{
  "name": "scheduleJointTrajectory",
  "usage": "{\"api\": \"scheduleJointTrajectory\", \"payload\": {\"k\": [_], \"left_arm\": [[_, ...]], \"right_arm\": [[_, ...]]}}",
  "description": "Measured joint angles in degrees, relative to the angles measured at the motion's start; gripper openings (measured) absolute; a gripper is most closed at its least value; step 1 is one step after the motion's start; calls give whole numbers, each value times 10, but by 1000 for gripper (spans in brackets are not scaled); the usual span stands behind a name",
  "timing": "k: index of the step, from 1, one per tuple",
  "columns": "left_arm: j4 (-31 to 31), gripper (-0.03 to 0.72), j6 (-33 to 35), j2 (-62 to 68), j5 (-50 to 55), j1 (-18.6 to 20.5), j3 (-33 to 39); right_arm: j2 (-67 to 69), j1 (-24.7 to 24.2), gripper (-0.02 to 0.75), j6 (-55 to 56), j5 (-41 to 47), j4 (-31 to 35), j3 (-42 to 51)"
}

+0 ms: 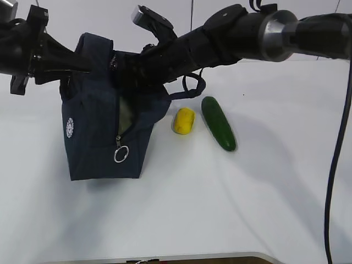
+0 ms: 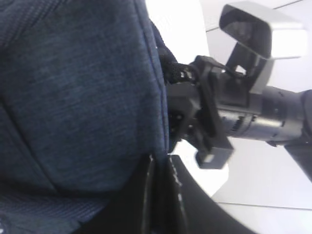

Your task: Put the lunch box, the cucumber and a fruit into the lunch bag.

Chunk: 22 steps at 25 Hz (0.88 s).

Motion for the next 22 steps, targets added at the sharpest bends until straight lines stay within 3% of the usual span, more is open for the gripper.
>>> {"api": "scheduleJointTrajectory", "payload": {"k": [7, 16, 22], "left_arm": [[21, 6, 1, 0, -16, 0, 0], [45, 6, 2, 0, -44, 0, 0], [49, 6, 2, 0, -53, 0, 0]], "right_arm": [[0, 0, 449, 3, 52, -39, -40], [0, -6, 450, 170, 197, -319, -195], [0, -33, 450, 236, 280, -391, -262]]}}
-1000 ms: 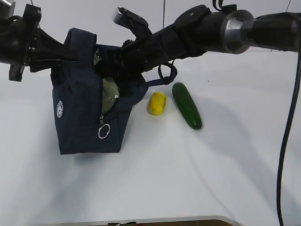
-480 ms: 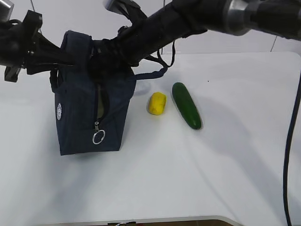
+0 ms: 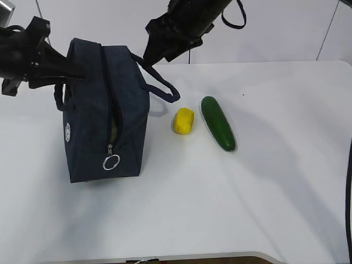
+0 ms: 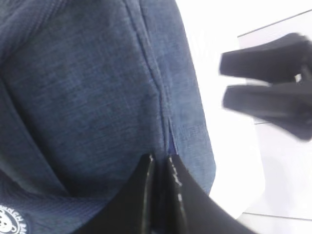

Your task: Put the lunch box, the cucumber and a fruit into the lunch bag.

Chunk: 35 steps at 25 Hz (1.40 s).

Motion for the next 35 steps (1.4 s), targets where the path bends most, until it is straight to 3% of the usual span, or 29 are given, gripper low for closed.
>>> {"api": "scheduleJointTrajectory", "payload": {"k": [9, 15, 23, 29, 35], "left_arm": [[7, 6, 0, 0, -1, 0, 0], [9, 6, 0, 0, -1, 0, 0], [9, 6, 0, 0, -1, 0, 0], [9, 6, 0, 0, -1, 0, 0], [10, 6, 0, 0, 0, 0, 0]], "right_arm": [[0, -77, 450, 79, 10, -69, -8], [0, -79, 450, 129, 10, -157, 49], [35, -78, 456, 165, 11, -161, 68], [63, -78, 577, 185, 10, -142, 68], [76, -78, 597, 200, -2, -142, 68]]}}
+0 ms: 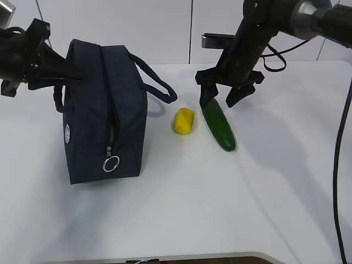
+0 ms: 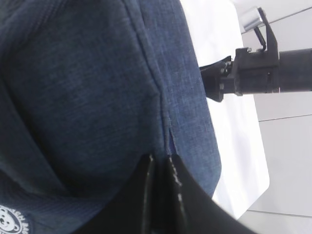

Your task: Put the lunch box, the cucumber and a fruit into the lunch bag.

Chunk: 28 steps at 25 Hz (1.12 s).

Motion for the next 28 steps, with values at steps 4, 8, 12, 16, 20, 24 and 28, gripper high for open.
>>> {"api": "scheduleJointTrajectory", "payload": {"k": [4, 8, 12, 16, 20, 24, 28], "left_arm": [[0, 6, 0, 0, 2, 0, 0], [0, 6, 0, 0, 3, 0, 0], [0, 6, 0, 0, 5, 0, 0], [0, 6, 0, 0, 6, 0, 0], [0, 6, 0, 0, 6, 0, 0], [0, 6, 0, 0, 7, 0, 0], [0, 6, 0, 0, 9, 0, 0]], "right_arm": [[0, 0, 595, 3, -24, -3, 0], [4, 0, 593, 6, -38, -9, 0], [12, 0, 593, 7, -47, -11, 0], [23, 0, 593, 8, -50, -11, 0], [36, 0, 593, 9, -53, -11, 0], [42, 0, 591, 9, -55, -11, 0], [42, 0, 553, 9, -57, -11, 0]]}}
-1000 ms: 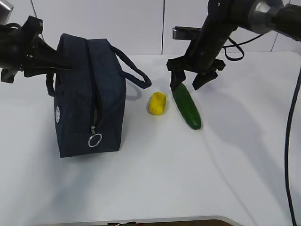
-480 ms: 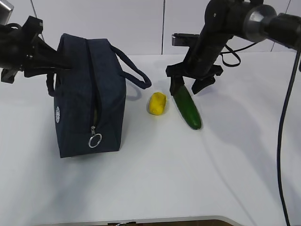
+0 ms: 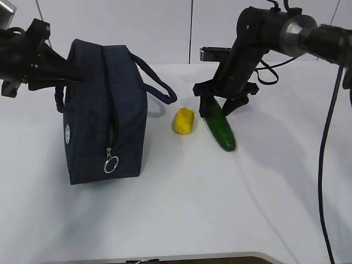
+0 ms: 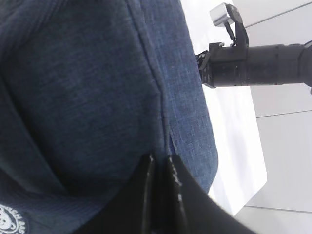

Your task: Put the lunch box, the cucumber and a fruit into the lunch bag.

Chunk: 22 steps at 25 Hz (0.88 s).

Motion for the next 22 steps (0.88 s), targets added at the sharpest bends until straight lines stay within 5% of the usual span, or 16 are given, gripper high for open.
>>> {"api": "scheduleJointTrajectory", "payload": {"k": [9, 22], "left_arm": [[0, 6, 0, 0, 1, 0, 0], [0, 5, 0, 0, 4, 0, 0]], "right_arm": [[0, 0, 398, 1, -7, 0, 0], [0, 0, 369, 3, 59, 0, -99]]}}
